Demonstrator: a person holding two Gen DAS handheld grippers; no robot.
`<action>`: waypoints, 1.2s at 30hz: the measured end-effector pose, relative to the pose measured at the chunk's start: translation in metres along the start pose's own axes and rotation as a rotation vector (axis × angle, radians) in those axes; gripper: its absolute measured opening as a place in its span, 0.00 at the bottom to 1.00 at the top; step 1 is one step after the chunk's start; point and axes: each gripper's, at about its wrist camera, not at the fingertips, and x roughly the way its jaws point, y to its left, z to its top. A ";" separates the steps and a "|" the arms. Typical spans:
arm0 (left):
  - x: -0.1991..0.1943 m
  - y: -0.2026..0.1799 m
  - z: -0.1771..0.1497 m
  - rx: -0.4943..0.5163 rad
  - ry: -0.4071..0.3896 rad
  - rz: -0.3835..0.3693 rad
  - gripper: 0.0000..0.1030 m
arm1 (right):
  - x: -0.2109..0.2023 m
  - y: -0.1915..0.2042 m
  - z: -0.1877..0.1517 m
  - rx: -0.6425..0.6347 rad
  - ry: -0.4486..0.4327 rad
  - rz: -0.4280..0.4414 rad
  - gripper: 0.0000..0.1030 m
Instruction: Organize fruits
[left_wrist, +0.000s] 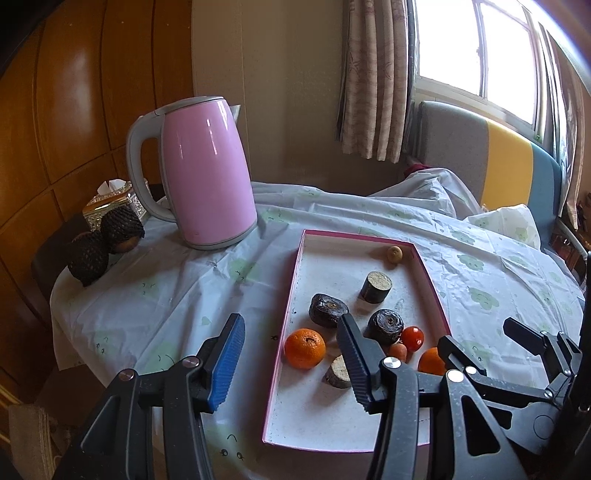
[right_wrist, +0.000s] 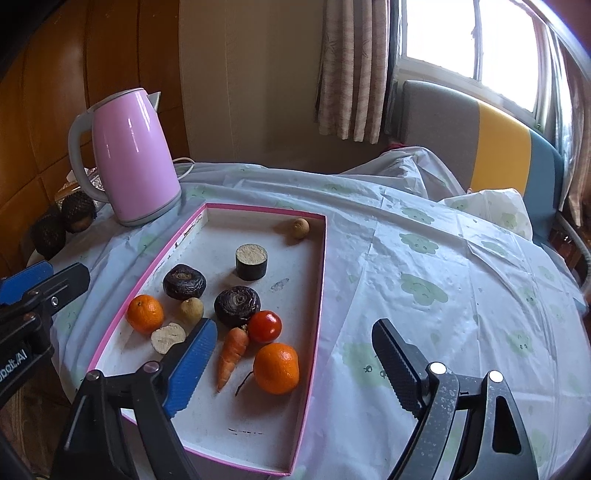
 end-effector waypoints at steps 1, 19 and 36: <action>0.000 -0.001 0.000 0.005 0.003 0.002 0.51 | -0.001 -0.001 -0.001 0.001 -0.001 0.001 0.84; 0.002 -0.003 -0.002 0.017 0.015 0.006 0.51 | -0.002 0.001 -0.002 0.004 -0.007 0.010 0.85; 0.003 -0.001 -0.002 0.007 0.022 -0.007 0.51 | 0.002 0.005 -0.001 -0.008 0.004 0.011 0.85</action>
